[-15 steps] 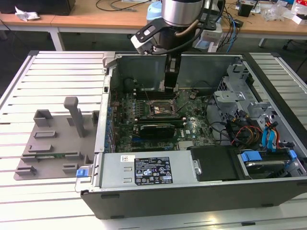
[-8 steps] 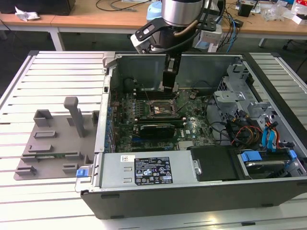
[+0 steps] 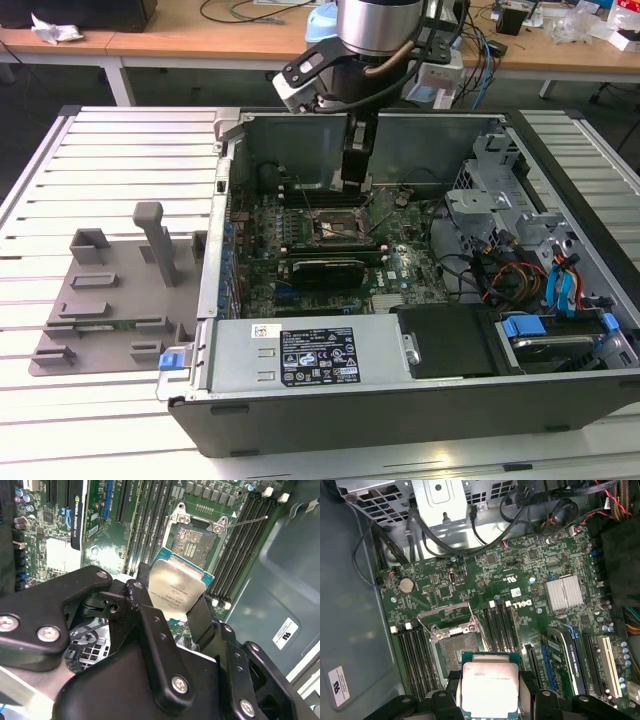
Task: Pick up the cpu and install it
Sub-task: 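Place the cpu into insertion slot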
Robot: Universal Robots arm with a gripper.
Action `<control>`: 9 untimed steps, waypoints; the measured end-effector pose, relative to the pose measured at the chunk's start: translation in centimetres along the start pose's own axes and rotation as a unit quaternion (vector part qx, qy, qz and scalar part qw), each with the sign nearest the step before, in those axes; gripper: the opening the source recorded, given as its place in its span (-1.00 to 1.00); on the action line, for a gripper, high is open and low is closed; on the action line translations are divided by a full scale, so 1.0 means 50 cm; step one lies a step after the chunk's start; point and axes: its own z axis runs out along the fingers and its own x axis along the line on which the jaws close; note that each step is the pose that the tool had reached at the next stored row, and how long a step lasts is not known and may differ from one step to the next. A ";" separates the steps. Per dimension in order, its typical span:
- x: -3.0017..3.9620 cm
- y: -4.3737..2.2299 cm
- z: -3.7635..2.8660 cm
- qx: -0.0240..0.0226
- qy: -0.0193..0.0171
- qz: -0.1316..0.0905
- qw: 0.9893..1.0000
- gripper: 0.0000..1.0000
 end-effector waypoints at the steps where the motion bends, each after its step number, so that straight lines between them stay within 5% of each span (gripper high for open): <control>1: 0.000 0.000 0.000 0.000 0.000 -0.001 1.000 0.09; 5: 0.000 0.000 0.000 0.000 0.000 -0.039 0.999 0.09; 9: 0.000 0.000 0.000 -0.001 0.000 -0.092 0.996 0.09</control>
